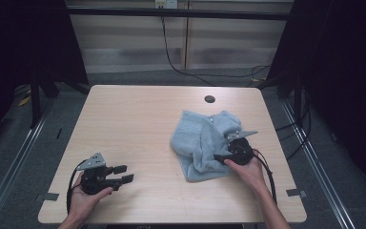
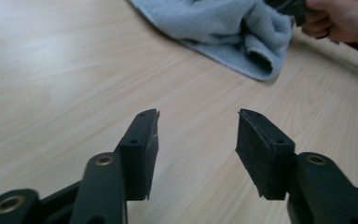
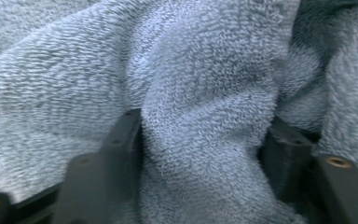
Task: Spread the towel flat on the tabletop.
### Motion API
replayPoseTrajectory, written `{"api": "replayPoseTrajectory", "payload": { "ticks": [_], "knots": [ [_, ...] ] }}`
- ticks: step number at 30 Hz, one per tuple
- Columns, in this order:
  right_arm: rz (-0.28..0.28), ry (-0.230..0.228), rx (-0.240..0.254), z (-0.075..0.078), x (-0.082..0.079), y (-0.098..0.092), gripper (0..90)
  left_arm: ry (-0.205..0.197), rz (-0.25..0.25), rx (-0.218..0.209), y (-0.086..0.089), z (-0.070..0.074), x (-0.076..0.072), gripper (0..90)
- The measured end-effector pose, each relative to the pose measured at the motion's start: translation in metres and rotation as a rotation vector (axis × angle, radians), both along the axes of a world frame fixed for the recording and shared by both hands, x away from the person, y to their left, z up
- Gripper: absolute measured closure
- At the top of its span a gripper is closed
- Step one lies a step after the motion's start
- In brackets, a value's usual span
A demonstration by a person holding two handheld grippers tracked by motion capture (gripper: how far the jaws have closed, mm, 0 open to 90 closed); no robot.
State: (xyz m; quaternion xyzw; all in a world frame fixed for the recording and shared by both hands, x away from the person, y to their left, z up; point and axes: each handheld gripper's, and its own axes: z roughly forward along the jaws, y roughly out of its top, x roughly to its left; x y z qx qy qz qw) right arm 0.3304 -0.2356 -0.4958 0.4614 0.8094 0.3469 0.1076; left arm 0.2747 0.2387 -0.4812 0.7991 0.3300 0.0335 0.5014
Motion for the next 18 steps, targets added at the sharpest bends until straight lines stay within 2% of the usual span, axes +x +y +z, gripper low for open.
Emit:
{"api": "replayPoseTrajectory", "payload": {
  "ticks": [2, 4, 7, 8, 11, 13, 14, 18],
  "knots": [
    [-0.007, -0.006, 0.007, 0.0, -0.002, 0.002, 43.7, -0.027, -0.002, -0.019, 0.001, 0.001, -0.001, 51.5],
    [-0.003, 0.0, 0.016, 0.0, -0.002, 0.003, 45.8, -0.035, 0.009, -0.016, 0.002, 0.002, -0.001, 51.5],
    [0.016, -0.003, 0.032, -0.001, -0.005, 0.01, 49.5, -0.008, 0.011, -0.036, 0.002, 0.003, 0.0, 49.8],
    [0.024, -0.002, 0.037, -0.001, -0.006, 0.014, 51.6, -0.01, 0.013, -0.027, 0.002, 0.003, 0.0, 49.7],
    [0.053, 0.001, 0.046, -0.001, -0.009, 0.024, 52.8, 0.021, -0.007, -0.033, 0.002, 0.004, 0.0, 49.9],
    [0.08, 0.005, 0.048, 0.0, -0.012, 0.034, 53.1, 0.077, -0.003, -0.045, 0.003, 0.003, 0.003, 38.4],
    [0.084, 0.004, 0.049, 0.0, -0.013, 0.037, 53.2, 0.084, -0.001, -0.046, 0.003, 0.002, 0.004, 35.3],
    [0.118, 0.001, 0.057, -0.001, -0.019, 0.055, 53.6, 0.089, 0.036, -0.03, 0.003, 0.002, 0.004, 32.9]
  ]
}}
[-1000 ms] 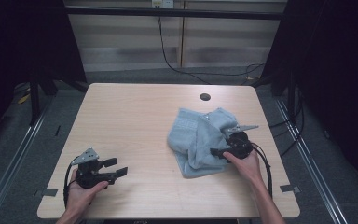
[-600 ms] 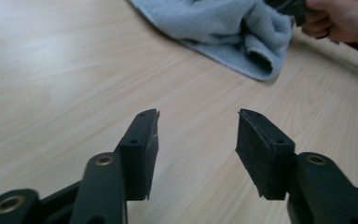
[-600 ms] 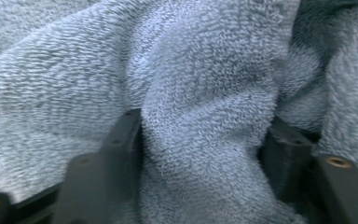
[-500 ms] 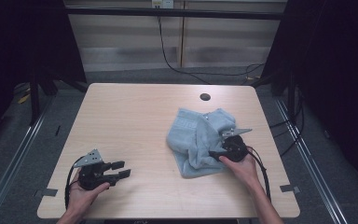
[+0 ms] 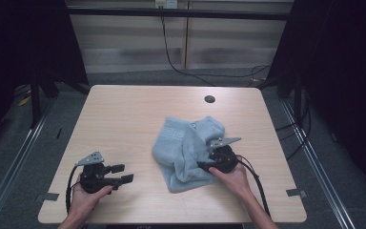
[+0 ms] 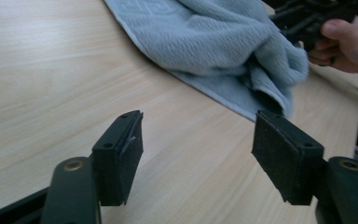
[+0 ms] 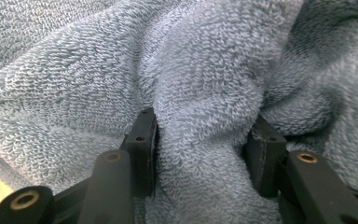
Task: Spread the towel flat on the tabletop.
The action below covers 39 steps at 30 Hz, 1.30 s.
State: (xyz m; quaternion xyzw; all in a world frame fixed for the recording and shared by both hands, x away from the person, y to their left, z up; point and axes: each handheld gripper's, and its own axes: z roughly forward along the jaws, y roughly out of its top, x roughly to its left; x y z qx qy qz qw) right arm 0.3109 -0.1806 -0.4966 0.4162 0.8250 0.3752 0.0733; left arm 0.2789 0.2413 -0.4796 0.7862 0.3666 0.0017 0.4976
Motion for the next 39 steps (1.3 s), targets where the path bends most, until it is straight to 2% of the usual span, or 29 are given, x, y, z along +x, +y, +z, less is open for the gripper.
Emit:
{"api": "replayPoseTrajectory", "payload": {
  "ticks": [1, 2, 4, 5, 9, 11, 14, 16, 17, 19, 20, 21, 22, 23, 24, 25, 26, 27, 28, 29, 30, 31, 32, 33, 34, 35, 36, 37, 39],
  "knots": [
    [0.0, 0.0, 0.0, 0.0, 0.0, 0.0, 53.6, -0.013, 0.012, 0.007, 0.0, 0.0, -0.001, 32.9],
    [0.026, -0.006, 0.007, -0.001, -0.003, 0.008, 53.6, -0.022, 0.027, 0.014, 0.0, 0.001, -0.001, 32.5],
    [0.035, -0.003, 0.003, 0.0, -0.005, 0.012, 53.5, -0.032, 0.036, 0.008, 0.002, 0.002, -0.002, 33.9],
    [0.06, -0.003, 0.012, 0.0, -0.01, 0.022, 53.6, -0.028, 0.034, 0.008, 0.002, 0.002, -0.001, 35.2],
    [0.091, 0.003, 0.02, 0.0, -0.016, 0.036, 53.4, -0.007, -0.002, 0.007, -0.001, 0.0, 0.0, 36.4],
    [0.117, 0.009, 0.028, 0.001, -0.023, 0.049, 52.8, -0.028, -0.007, 0.029, -0.003, 0.0, -0.001, 41.1],
    [0.136, 0.027, 0.041, 0.002, -0.028, 0.058, 50.8, -0.068, 0.012, 0.026, -0.003, 0.001, -0.004, 46.0],
    [0.141, 0.036, 0.031, 0.006, -0.034, 0.067, 48.9, -0.095, 0.025, 0.048, -0.004, 0.002, -0.006, 50.4],
    [0.153, 0.04, 0.03, 0.012, -0.039, 0.071, 45.2, -0.096, 0.016, 0.056, -0.005, 0.002, -0.006, 55.6],
    [0.159, 0.03, 0.042, 0.015, -0.04, 0.07, 43.4, -0.098, -0.003, 0.052, -0.006, 0.001, -0.007, 58.2],
    [0.156, 0.023, 0.059, 0.024, -0.041, 0.065, 42.0, -0.103, -0.013, 0.036, -0.008, 0.002, -0.006, 59.0],
    [0.156, 0.023, 0.059, 0.024, -0.041, 0.065, 42.0, -0.106, -0.027, 0.029, -0.009, 0.002, -0.005, 59.0],
    [0.148, 0.019, 0.067, 0.027, -0.041, 0.062, 41.8, -0.11, -0.035, 0.028, -0.011, 0.003, -0.003, 59.2],
    [0.136, 0.024, 0.083, 0.03, -0.041, 0.057, 41.0, -0.109, -0.045, 0.048, -0.012, 0.005, 0.0, 59.6],
    [0.131, 0.023, 0.098, 0.034, -0.041, 0.052, 40.3, -0.102, -0.058, 0.038, -0.015, 0.007, 0.003, 57.8],
    [0.115, -0.011, 0.1, 0.045, -0.04, 0.039, 40.0, -0.106, -0.062, 0.019, -0.017, 0.011, 0.007, 57.8],
    [0.115, -0.011, 0.1, 0.045, -0.04, 0.039, 40.0, -0.111, -0.057, 0.015, -0.019, 0.014, 0.008, 57.8],
    [0.107, -0.024, 0.106, 0.049, -0.039, 0.034, 40.0, -0.088, -0.069, 0.009, -0.022, 0.018, 0.013, 57.1],
    [0.086, -0.06, 0.109, 0.059, -0.031, 0.021, 41.7, -0.079, -0.074, 0.014, -0.024, 0.021, 0.016, 55.5],
    [0.086, -0.06, 0.109, 0.059, -0.031, 0.021, 41.7, -0.08, -0.072, 0.032, -0.028, 0.024, 0.021, 55.5],
    [0.072, -0.069, 0.105, 0.063, -0.024, 0.015, 41.8, -0.09, -0.043, 0.046, -0.034, 0.028, 0.027, 54.9],
    [0.05, -0.083, 0.091, 0.065, -0.005, 0.006, 41.3, -0.071, -0.022, 0.048, -0.038, 0.03, 0.034, 48.1],
    [0.047, -0.083, 0.099, 0.064, 0.002, 0.005, 41.0, -0.042, -0.012, 0.021, -0.046, 0.031, 0.046, 46.9],
    [0.047, -0.083, 0.099, 0.064, 0.002, 0.005, 41.0, -0.042, -0.012, 0.021, -0.046, 0.031, 0.046, 45.5],
    [0.048, -0.075, 0.106, 0.059, 0.018, 0.006, 39.2, -0.044, -0.002, 0.023, -0.052, 0.03, 0.051, 44.6],
    [0.048, -0.075, 0.106, 0.059, 0.018, 0.006, 39.2, -0.049, 0.01, 0.027, -0.058, 0.029, 0.056, 44.6],
    [0.055, -0.06, 0.126, 0.051, 0.031, 0.013, 36.3, -0.049, 0.01, 0.039, -0.064, 0.027, 0.061, 42.1],
    [0.055, -0.06, 0.126, 0.051, 0.031, 0.013, 36.3, -0.035, 0.007, 0.035, -0.071, 0.024, 0.066, 42.1],
    [0.061, -0.052, 0.125, 0.042, 0.041, 0.025, 32.4, -0.02, 0.009, 0.043, -0.08, 0.015, 0.073, 39.9]
  ]
}}
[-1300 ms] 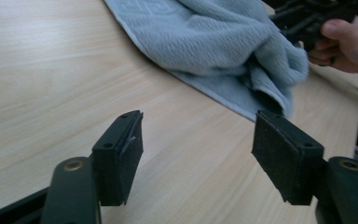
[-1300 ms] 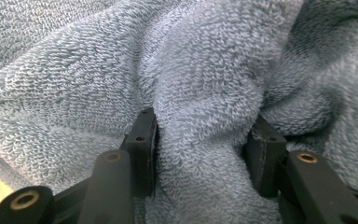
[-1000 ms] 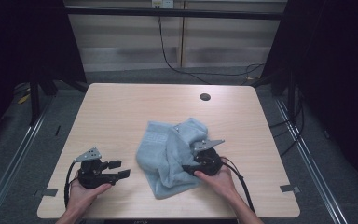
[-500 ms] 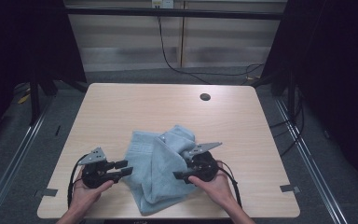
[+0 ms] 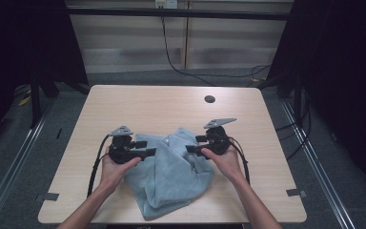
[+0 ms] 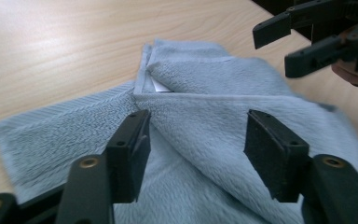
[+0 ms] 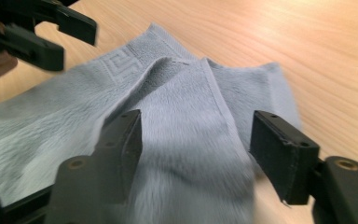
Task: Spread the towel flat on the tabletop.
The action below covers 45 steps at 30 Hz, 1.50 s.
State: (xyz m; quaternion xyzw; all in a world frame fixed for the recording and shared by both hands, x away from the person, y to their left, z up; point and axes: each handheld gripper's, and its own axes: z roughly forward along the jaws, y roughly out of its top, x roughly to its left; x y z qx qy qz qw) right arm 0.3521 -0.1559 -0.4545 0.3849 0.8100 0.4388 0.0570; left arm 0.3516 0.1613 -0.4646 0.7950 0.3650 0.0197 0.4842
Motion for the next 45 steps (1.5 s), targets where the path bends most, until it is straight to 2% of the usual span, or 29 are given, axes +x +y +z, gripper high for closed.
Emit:
{"api": "replayPoseTrajectory", "payload": {
  "ticks": [1, 2, 3, 4, 5, 6, 7, 9, 12, 13, 14, 15, 16, 17, 18, 19, 20, 21, 22, 23, 25, 28, 31, 32, 35, 39, 41, 43, 45],
  "knots": [
    [0.017, 0.006, -0.007, -0.007, 0.003, 0.01, 29.9, 0.016, -0.008, 0.002, -0.003, -0.005, 0.002, 35.8],
    [0.017, 0.006, -0.007, -0.007, 0.003, 0.01, 29.9, 0.027, -0.004, 0.002, -0.005, -0.011, 0.003, 35.8],
    [0.029, 0.01, -0.023, -0.015, 0.003, 0.019, 25.8, 0.035, -0.009, 0.017, -0.008, -0.016, 0.004, 33.3],
    [0.029, 0.01, -0.023, -0.015, 0.003, 0.019, 25.8, 0.046, -0.024, 0.049, -0.011, -0.022, 0.005, 33.3],
    [0.027, 0.008, -0.07, -0.024, -0.001, 0.026, 24.5, 0.051, -0.027, 0.053, -0.012, -0.024, 0.005, 27.6],
    [0.027, 0.008, -0.07, -0.024, -0.001, 0.026, 24.5, 0.058, -0.031, 0.045, -0.012, -0.028, 0.005, 27.6],
    [0.021, 0.003, -0.097, -0.029, -0.003, 0.028, 24.5, 0.065, -0.045, 0.038, -0.013, -0.031, 0.004, 27.2],
    [0.031, -0.006, -0.13, -0.038, -0.008, 0.029, 24.8, 0.069, -0.068, 0.06, -0.016, -0.033, 0.004, 23.6],
    [0.032, -0.011, -0.145, -0.039, -0.009, 0.031, 27.9, 0.072, -0.082, 0.061, -0.02, -0.036, 0.002, 21.2],
    [0.029, -0.02, -0.177, -0.04, -0.01, 0.034, 30.0, 0.066, -0.094, 0.061, -0.022, -0.037, 0.002, 20.8],
    [0.035, -0.025, -0.206, -0.039, -0.011, 0.036, 37.8, 0.057, -0.106, 0.069, -0.023, -0.037, 0.001, 23.2],
    [0.036, -0.022, -0.208, -0.038, -0.011, 0.037, 42.6, 0.052, -0.119, 0.071, -0.025, -0.037, 0.0, 27.4],
    [0.038, -0.019, -0.21, -0.038, -0.012, 0.036, 49.3, 0.049, -0.143, 0.079, -0.028, -0.038, -0.001, 35.3],
    [0.038, -0.019, -0.21, -0.038, -0.012, 0.036, 49.3, 0.037, -0.16, 0.096, -0.031, -0.038, -0.002, 35.3],
    [0.042, -0.015, -0.188, -0.039, -0.013, 0.035, 56.1, 0.015, -0.164, 0.12, -0.035, -0.038, -0.006, 45.4],
    [0.042, -0.015, -0.188, -0.039, -0.013, 0.035, 56.1, 0.015, -0.164, 0.12, -0.035, -0.038, -0.006, 57.2],
    [0.033, -0.011, -0.188, -0.039, -0.013, 0.034, 61.0, 0.011, -0.19, 0.112, -0.035, -0.037, -0.007, 57.2],
    [0.033, -0.015, -0.18, -0.038, -0.012, 0.032, 68.8, 0.005, -0.2, 0.12, -0.036, -0.037, -0.008, 65.7],
    [0.032, -0.013, -0.157, -0.039, -0.013, 0.03, 72.8, -0.003, -0.205, 0.118, -0.035, -0.036, -0.009, 75.9],
    [0.032, -0.013, -0.157, -0.039, -0.013, 0.03, 72.8, -0.009, -0.2, 0.115, -0.034, -0.034, -0.009, 75.9],
    [0.03, -0.009, -0.164, -0.035, -0.012, 0.028, 76.8, 0.006, -0.189, 0.067, -0.029, -0.029, -0.008, 78.8],
    [0.007, -0.015, -0.134, -0.027, -0.01, 0.018, 78.4, 0.005, -0.161, 0.021, -0.018, -0.022, -0.005, 79.9],
    [-0.061, -0.032, -0.112, -0.014, -0.007, -0.003, 79.1, -0.006, -0.126, -0.018, -0.006, -0.015, -0.003, 80.7],
    [-0.061, -0.032, -0.112, -0.014, -0.007, -0.003, 79.1, -0.014, -0.118, -0.023, -0.003, -0.013, -0.003, 80.7],
    [-0.123, -0.052, -0.09, -0.006, -0.007, -0.023, 79.6, -0.031, -0.094, -0.051, 0.007, -0.006, -0.003, 80.7],
    [-0.153, -0.07, -0.075, 0.003, -0.007, -0.035, 79.6, -0.047, -0.056, -0.091, 0.02, 0.002, -0.003, 80.7],
    [-0.184, -0.084, -0.062, 0.009, -0.007, -0.045, 79.7, -0.073, -0.026, -0.108, 0.028, 0.008, -0.003, 80.7],
    [-0.227, -0.101, -0.042, 0.02, -0.007, -0.06, 79.7, -0.079, -0.017, -0.117, 0.032, 0.013, -0.002, 80.9],
    [-0.237, -0.104, -0.028, 0.024, -0.006, -0.064, 79.7, -0.096, -0.016, -0.129, 0.034, 0.02, -0.001, 81.0]
  ]
}}
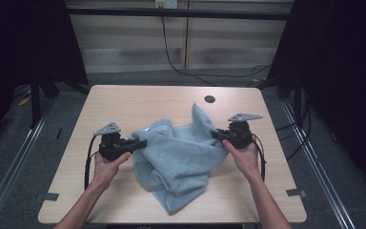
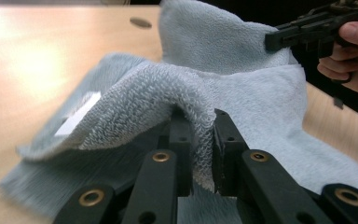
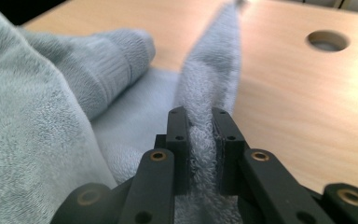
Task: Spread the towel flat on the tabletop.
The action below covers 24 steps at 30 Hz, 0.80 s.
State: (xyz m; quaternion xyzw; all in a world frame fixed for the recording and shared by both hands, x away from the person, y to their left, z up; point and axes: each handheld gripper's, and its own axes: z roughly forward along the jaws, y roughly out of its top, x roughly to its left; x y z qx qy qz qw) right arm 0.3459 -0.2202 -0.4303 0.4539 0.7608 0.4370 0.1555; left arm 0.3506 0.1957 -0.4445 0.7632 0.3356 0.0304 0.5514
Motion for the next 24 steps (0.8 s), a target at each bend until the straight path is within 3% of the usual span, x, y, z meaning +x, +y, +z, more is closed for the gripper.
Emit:
{"api": "replayPoseTrajectory", "payload": {
  "ticks": [7, 9, 11, 13, 15, 16, 17, 18, 20, 21, 22, 24],
  "knots": [
    [-0.069, -0.07, 0.051, 0.044, 0.011, -0.018, 79.7, -0.071, 0.053, -0.068, 0.013, 0.038, 0.006, 81.7],
    [-0.097, -0.106, 0.099, 0.069, 0.022, -0.02, 79.7, -0.095, 0.076, -0.073, 0.019, 0.052, 0.011, 81.9],
    [-0.105, -0.114, 0.089, 0.075, 0.025, -0.02, 79.7, -0.12, 0.104, -0.074, 0.024, 0.064, 0.017, 81.9],
    [-0.121, -0.136, 0.096, 0.096, 0.04, -0.016, 79.8, -0.136, 0.138, -0.089, 0.032, 0.077, 0.023, 82.1],
    [-0.123, -0.143, 0.087, 0.104, 0.044, -0.014, 79.8, -0.161, 0.175, -0.086, 0.039, 0.091, 0.03, 82.1],
    [-0.12, -0.179, 0.082, 0.126, 0.056, -0.01, 79.8, -0.186, 0.202, -0.088, 0.044, 0.101, 0.034, 82.6],
    [-0.12, -0.179, 0.082, 0.126, 0.056, -0.01, 79.8, -0.194, 0.212, -0.084, 0.046, 0.107, 0.036, 82.6],
    [-0.124, -0.219, 0.124, 0.149, 0.064, -0.008, 79.9, -0.208, 0.23, -0.102, 0.05, 0.118, 0.039, 82.8],
    [-0.124, -0.23, 0.133, 0.158, 0.067, -0.007, 79.9, -0.237, 0.253, -0.14, 0.057, 0.133, 0.04, 82.8],
    [-0.129, -0.253, 0.12, 0.169, 0.07, -0.004, 80.0, -0.253, 0.264, -0.151, 0.061, 0.141, 0.04, 82.9],
    [-0.132, -0.302, 0.141, 0.187, 0.071, -0.002, 80.1, -0.281, 0.277, -0.16, 0.065, 0.149, 0.039, 83.2],
    [-0.124, -0.328, 0.152, 0.195, 0.068, 0.002, 80.1, -0.293, 0.275, -0.169, 0.07, 0.157, 0.034, 83.2]
  ]
}}
